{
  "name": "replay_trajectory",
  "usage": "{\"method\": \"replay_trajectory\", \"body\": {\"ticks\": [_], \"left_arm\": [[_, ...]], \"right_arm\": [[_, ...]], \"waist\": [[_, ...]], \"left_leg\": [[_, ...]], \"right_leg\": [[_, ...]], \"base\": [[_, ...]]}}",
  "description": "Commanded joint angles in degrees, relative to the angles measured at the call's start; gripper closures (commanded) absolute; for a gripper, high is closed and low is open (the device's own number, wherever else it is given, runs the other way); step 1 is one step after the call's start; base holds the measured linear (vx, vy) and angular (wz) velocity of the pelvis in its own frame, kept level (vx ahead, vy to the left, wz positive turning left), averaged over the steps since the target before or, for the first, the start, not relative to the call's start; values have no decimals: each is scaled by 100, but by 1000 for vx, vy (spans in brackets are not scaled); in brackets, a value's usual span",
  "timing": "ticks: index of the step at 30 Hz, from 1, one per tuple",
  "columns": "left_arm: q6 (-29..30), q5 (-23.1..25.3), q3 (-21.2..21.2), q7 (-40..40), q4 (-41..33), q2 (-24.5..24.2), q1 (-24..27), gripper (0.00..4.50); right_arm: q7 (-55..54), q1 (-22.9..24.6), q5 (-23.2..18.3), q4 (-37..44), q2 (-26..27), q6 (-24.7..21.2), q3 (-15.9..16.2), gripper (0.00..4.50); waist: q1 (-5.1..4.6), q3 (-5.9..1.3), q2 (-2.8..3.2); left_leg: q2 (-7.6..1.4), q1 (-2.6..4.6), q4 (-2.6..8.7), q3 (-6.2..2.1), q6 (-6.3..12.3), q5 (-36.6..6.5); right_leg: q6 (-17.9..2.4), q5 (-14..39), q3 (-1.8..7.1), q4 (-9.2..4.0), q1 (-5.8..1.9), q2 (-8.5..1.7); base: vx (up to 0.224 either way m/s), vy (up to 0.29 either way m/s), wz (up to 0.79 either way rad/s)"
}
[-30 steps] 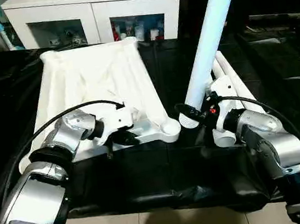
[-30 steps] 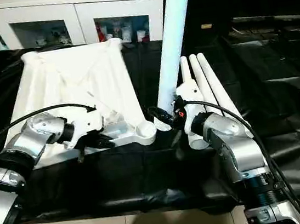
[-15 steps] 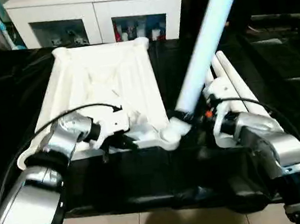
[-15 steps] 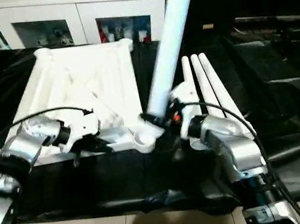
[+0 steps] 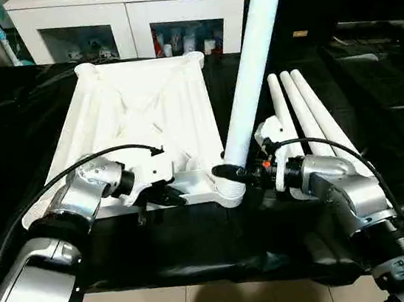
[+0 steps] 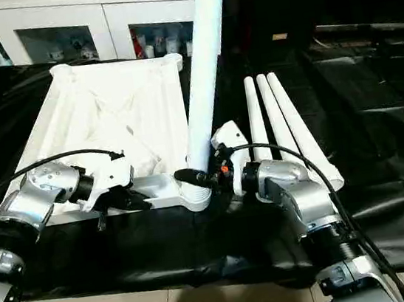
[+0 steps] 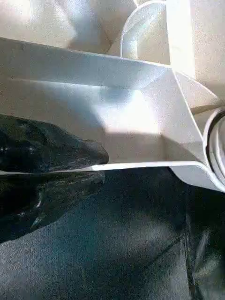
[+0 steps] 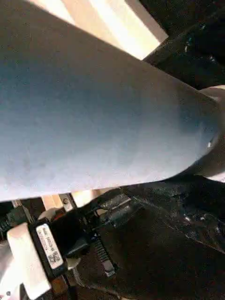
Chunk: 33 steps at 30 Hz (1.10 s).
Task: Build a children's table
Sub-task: Insert table leg to table base
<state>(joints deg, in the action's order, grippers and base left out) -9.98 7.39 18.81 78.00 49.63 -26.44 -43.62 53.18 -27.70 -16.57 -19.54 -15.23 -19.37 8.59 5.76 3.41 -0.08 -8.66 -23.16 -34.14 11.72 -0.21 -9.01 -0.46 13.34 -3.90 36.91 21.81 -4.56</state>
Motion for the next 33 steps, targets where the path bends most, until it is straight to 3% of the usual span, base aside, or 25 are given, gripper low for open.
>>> {"method": "replay_trajectory", "body": {"ticks": [1, 10, 13, 18, 26, 33], "left_arm": [[47, 50, 123, 172, -129, -20, 116, 450], [97, 88, 164, 225, -200, -76, 111, 450], [155, 90, 170, 218, -265, -74, 120, 450], [206, 94, 165, 198, -333, -77, 154, 450], [262, 82, 134, 147, -400, -106, 200, 450], [290, 93, 116, 70, -399, -116, 198, 450]], "right_arm": [[160, -67, 68, -197, -70, 65, 99, 261], [557, -299, 250, -973, -128, 230, 260, 261], [528, -446, 270, -1353, -59, 341, 191, 261], [441, -475, 190, -1583, 14, 395, 7, 262], [363, -166, 63, -1734, 88, 785, -250, 262], [-16, 304, -12, -1439, 339, 1421, -441, 262]], "waist": [[-10, -385, -11], [-26, -385, 27], [-32, -393, 19], [-56, -370, 20], [-49, -382, 24], [-71, -362, 25]], "left_leg": [[-571, 223, 441, -251, -69, -1510], [-568, 237, 444, -253, -166, -1628], [-565, 225, 439, -250, -116, -1576], [-586, 247, 465, -273, -235, -1895], [-580, 233, 463, -262, -192, -1825], [-584, 258, 501, -293, -308, -2171]], "right_leg": [[-1465, 647, 349, -474, -145, -612], [-1556, 638, 346, -477, -139, -599], [-1607, 487, 342, -456, -150, -597], [-1532, 1033, 352, -502, -129, -614], [-1551, 795, 354, -491, -130, -614], [-1453, 1146, 369, -537, -95, -619]], "base": [[0, 0, 0], [0, 0, 0], [0, 0, 0], [0, 0, 0], [0, 0, 0], [0, 0, 0]]}}
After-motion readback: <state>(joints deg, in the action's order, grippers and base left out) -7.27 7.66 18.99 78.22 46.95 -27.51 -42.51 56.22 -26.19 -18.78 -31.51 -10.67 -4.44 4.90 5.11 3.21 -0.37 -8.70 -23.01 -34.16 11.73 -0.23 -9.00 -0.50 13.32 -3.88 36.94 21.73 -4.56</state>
